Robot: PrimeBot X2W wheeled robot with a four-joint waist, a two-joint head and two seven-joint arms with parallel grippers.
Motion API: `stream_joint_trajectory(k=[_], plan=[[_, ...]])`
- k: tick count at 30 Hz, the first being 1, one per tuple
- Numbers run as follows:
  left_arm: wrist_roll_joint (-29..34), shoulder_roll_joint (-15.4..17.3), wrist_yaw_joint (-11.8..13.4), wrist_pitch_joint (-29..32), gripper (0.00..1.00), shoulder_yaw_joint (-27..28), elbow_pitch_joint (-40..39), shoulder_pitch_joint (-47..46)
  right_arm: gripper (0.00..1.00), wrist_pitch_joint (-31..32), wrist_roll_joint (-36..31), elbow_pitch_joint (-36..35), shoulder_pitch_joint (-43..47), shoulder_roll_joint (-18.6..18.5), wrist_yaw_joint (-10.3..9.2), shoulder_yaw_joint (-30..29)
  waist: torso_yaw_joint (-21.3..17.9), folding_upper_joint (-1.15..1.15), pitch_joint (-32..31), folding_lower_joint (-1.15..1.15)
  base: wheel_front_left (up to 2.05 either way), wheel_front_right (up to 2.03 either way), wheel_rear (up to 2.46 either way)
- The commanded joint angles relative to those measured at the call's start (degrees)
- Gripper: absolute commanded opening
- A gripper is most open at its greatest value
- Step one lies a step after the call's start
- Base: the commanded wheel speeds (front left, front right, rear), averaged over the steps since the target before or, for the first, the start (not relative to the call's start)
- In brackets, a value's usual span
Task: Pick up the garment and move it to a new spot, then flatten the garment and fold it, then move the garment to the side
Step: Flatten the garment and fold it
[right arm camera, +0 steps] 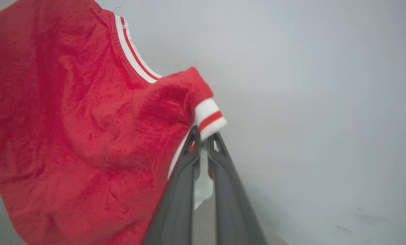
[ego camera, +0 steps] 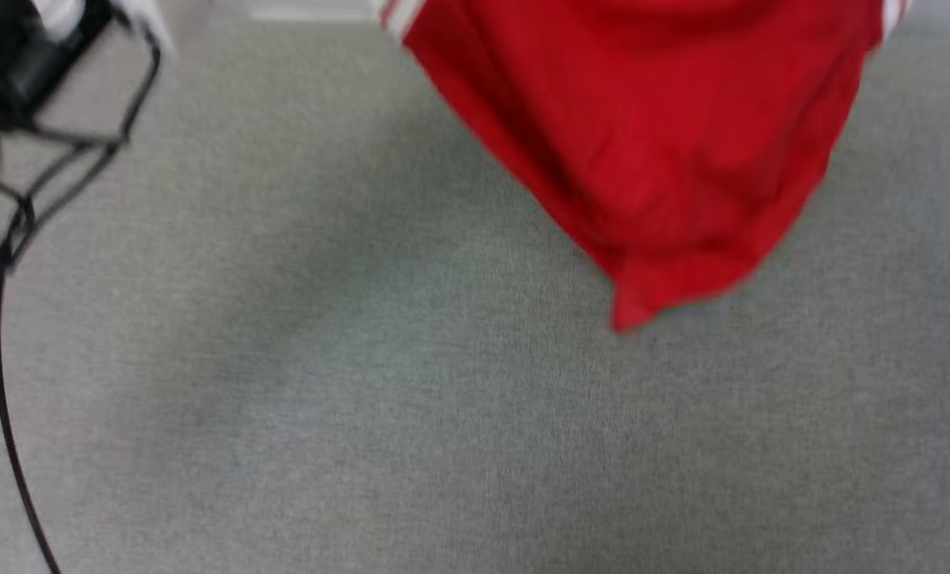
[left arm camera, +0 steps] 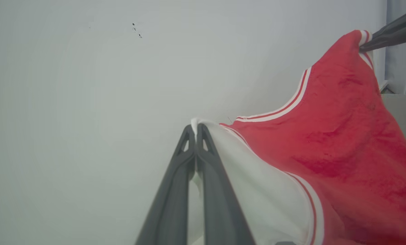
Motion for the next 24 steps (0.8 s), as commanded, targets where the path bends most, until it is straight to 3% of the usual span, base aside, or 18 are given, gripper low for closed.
stream_joint_trajectory(k=[1, 13, 24], plan=[[1.0, -1.2, -0.8, 0.2, 0.00, 0.7, 2.4, -3.5, 0.00, -0.2, -2.1, 1.5, -3.7, 1.4, -0.04, -0.7, -0.5, 0.00, 3.5, 0.00, 0.00, 0.00, 0.00], [5.1, -7.4, -4.2, -4.4, 0.00, 5.0, 16.8, -24.2, 0.00, -5.4, -14.1, 13.8, -27.6, 9.1, -0.04, -1.9, -0.5, 0.00, 12.0, 0.00, 0.00, 0.00, 0.00], [4.4, -9.4, -5.8, -9.2, 0.00, 6.9, 26.9, -31.0, 0.00, -12.5, -17.1, 26.1, -40.3, 15.5, -0.04, 3.5, -0.2, 0.00, 16.0, 0.00, 0.00, 0.00, 0.00]])
